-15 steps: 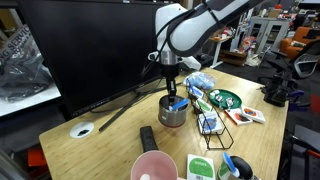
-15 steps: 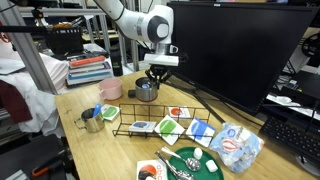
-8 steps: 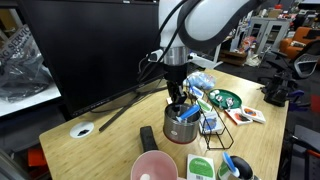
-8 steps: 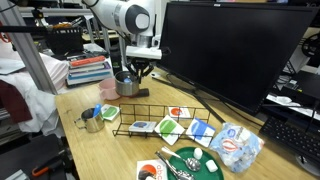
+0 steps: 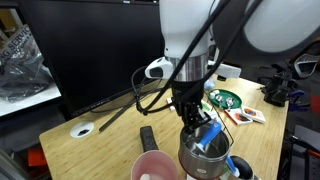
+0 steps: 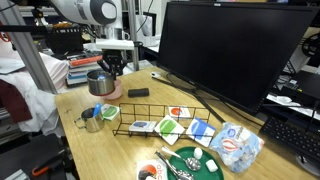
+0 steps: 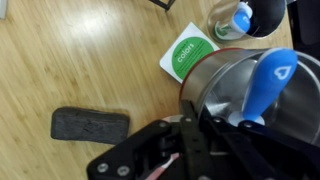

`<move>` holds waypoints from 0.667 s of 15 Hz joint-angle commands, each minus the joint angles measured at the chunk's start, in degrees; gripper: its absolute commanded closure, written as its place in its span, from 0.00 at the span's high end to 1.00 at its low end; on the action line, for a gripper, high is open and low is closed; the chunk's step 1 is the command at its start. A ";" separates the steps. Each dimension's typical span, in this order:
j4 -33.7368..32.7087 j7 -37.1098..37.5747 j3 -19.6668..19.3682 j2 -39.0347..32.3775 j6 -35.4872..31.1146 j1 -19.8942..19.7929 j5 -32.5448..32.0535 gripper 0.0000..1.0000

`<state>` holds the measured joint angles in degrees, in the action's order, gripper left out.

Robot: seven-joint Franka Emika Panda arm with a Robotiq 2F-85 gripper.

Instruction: Move the silver bowl to the edge on the desk

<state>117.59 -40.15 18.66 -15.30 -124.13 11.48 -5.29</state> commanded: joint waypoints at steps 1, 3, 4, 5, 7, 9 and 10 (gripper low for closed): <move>3.16 -0.35 0.84 3.36 -1.71 2.07 -0.48 0.02; 1.48 0.38 0.64 1.48 -0.32 2.93 -0.29 0.08; 1.61 0.38 0.67 1.72 -0.34 3.06 -0.29 0.08; 1.63 0.36 0.60 1.78 -0.36 2.96 -0.29 0.08; 1.68 0.24 0.38 1.77 -0.42 2.68 -0.29 0.08; 1.76 -2.61 1.34 0.99 -0.27 3.01 0.27 0.02; 2.05 -4.29 2.02 0.34 -0.36 3.34 0.67 0.02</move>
<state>119.49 -40.60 19.54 -14.12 -124.71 14.30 -5.60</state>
